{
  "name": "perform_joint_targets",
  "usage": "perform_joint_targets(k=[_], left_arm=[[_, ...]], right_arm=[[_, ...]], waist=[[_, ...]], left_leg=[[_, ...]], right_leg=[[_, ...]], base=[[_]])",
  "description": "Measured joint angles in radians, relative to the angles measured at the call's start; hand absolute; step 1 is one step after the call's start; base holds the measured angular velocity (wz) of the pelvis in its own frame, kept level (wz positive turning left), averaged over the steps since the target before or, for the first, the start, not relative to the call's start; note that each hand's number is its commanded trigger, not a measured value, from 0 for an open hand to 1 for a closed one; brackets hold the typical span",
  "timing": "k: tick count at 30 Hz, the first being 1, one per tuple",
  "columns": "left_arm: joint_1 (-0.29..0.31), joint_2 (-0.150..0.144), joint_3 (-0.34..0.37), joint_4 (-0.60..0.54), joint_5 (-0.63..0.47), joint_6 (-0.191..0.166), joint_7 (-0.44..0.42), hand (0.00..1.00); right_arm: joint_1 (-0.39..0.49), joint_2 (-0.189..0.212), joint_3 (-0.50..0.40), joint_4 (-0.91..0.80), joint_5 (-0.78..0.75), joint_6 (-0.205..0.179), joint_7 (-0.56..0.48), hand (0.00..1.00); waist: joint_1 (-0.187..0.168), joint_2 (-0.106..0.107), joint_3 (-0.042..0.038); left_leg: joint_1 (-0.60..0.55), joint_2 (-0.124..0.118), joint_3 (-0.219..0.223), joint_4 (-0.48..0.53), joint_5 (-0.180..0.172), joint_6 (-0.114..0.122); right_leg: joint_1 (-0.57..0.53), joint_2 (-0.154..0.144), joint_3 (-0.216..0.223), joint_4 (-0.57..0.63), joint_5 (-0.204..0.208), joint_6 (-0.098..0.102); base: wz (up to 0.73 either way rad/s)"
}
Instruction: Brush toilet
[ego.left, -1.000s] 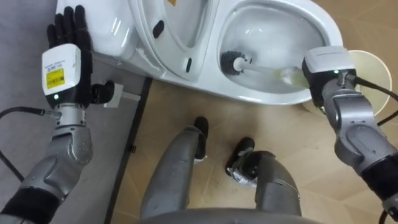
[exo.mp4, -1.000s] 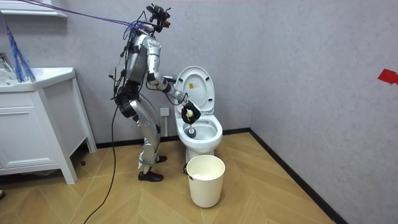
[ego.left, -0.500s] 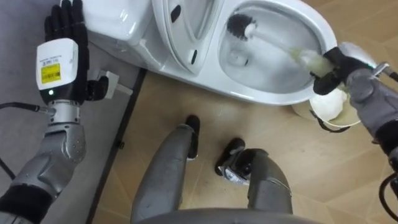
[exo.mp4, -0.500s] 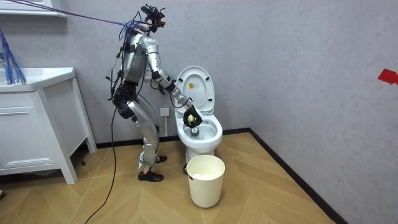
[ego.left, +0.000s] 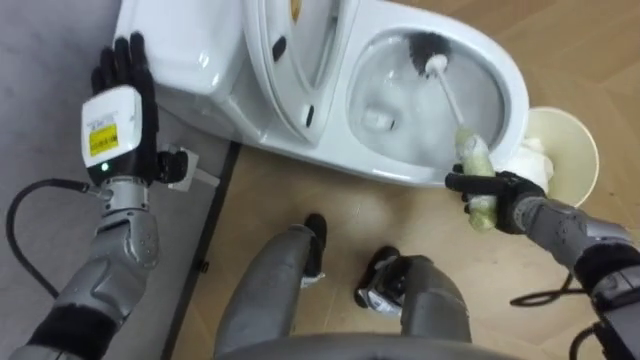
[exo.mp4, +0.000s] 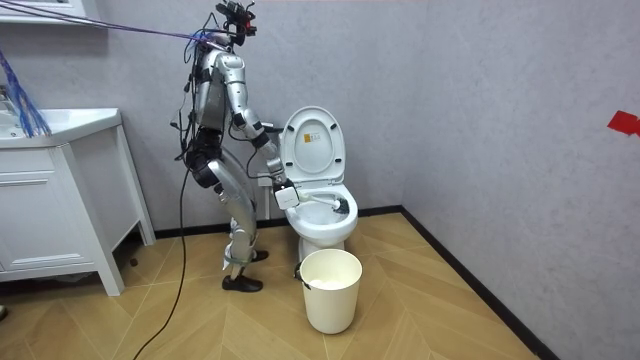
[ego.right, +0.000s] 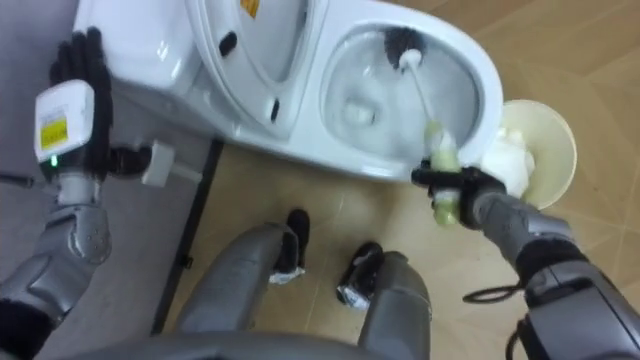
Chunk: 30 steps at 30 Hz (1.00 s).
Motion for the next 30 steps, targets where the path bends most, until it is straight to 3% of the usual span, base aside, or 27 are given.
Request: perform_joint_targets(k=[3,5,6,9,11,18,20,21,23,26,30], left_arm=[[0.032,-0.015,0.008,0.013,0.004,-0.002,-0.008,0.0],[0.087,-0.019,0.022,0.009,0.019,-0.004,-0.01,0.0],[0.099,-0.021,0.026,0.009,0.019,-0.006,-0.01,0.0],[0.164,-0.062,0.073,0.008,0.038,-0.025,-0.01,0.0],[0.208,-0.091,0.107,0.007,0.038,-0.035,-0.008,0.0],[0.317,-0.142,0.188,0.0,0.036,-0.077,-0.007,0.0],[0.351,-0.176,0.231,-0.004,0.032,-0.091,-0.004,0.0],[0.358,-0.181,0.236,-0.004,0.028,-0.095,-0.004,0.0],[0.395,-0.199,0.266,-0.006,0.016,-0.128,0.005,0.0],[0.432,-0.204,0.299,-0.008,0.007,-0.174,0.044,0.0],[0.449,-0.219,0.315,0.081,-0.026,-0.197,0.066,0.0]], right_arm=[[0.024,0.005,-0.018,0.018,-0.005,0.003,-0.001,1.0],[0.061,0.005,-0.023,0.016,-0.038,0.003,-0.001,1.0],[0.071,0.005,-0.027,0.014,-0.053,0.003,-0.002,1.0],[0.153,0.013,-0.091,-0.032,-0.161,0.004,-0.009,1.0],[0.185,0.028,-0.104,-0.036,-0.25,0.004,-0.017,1.0],[0.363,0.045,-0.183,-0.196,-0.489,-0.005,-0.034,1.0],[0.401,0.088,-0.288,-0.245,-0.503,-0.066,-0.066,1.0],[0.404,0.098,-0.315,-0.258,-0.501,-0.086,-0.078,1.0],[0.418,0.119,-0.379,-0.31,-0.497,-0.168,-0.106,1.0],[0.457,0.125,-0.405,-0.383,-0.513,-0.248,-0.125,1.0],[0.471,0.128,-0.414,-0.403,-0.572,-0.296,-0.134,1.0]], waist=[[0.0,-0.001,-0.0053],[-0.011,-0.001,-0.0201],[-0.013,-0.002,-0.0233],[-0.016,-0.006,-0.0277],[-0.024,-0.017,-0.0355],[-0.037,-0.042,-0.0474],[-0.047,-0.048,-0.0495],[-0.049,-0.048,-0.0497],[-0.053,-0.052,-0.0527],[-0.051,-0.06,-0.0583],[-0.043,-0.058,-0.0569]], left_leg=[[0.066,-0.002,0.002,-0.058,0.013,-0.001],[0.122,-0.001,-0.002,-0.097,0.018,-0.001],[0.135,-0.002,-0.003,-0.107,0.018,-0.001],[0.224,-0.009,-0.001,-0.155,0.017,0.0],[0.279,-0.012,0.005,-0.185,0.017,0.0],[0.431,-0.014,0.002,-0.259,0.012,-0.006],[0.47,-0.012,-0.004,-0.27,0.006,-0.011],[0.48,-0.01,-0.005,-0.271,0.004,-0.012],[0.523,-0.005,-0.013,-0.283,0.0,-0.018],[0.549,0.004,-0.024,-0.283,-0.009,-0.028],[0.578,0.006,-0.021,-0.288,-0.019,-0.037]], right_leg=[[0.062,0.015,0.002,-0.064,0.019,0.009],[0.123,0.031,0.0,-0.125,0.037,0.018],[0.137,0.033,0.0,-0.137,0.04,0.02],[0.225,0.044,0.01,-0.197,0.048,0.034],[0.281,0.045,0.01,-0.229,0.048,0.042],[0.435,0.061,-0.004,-0.318,0.052,0.055],[0.474,0.07,-0.003,-0.338,0.051,0.056],[0.487,0.074,-0.003,-0.347,0.052,0.057],[0.543,0.091,-0.003,-0.388,0.059,0.059],[0.593,0.112,-0.014,-0.439,0.073,0.054],[0.629,0.125,-0.008,-0.462,0.076,0.051]], base=[[-0.06],[-0.02],[0.0],[-0.06],[-0.04],[-0.01],[0.02],[0.0],[0.03],[0.05],[-0.03]])
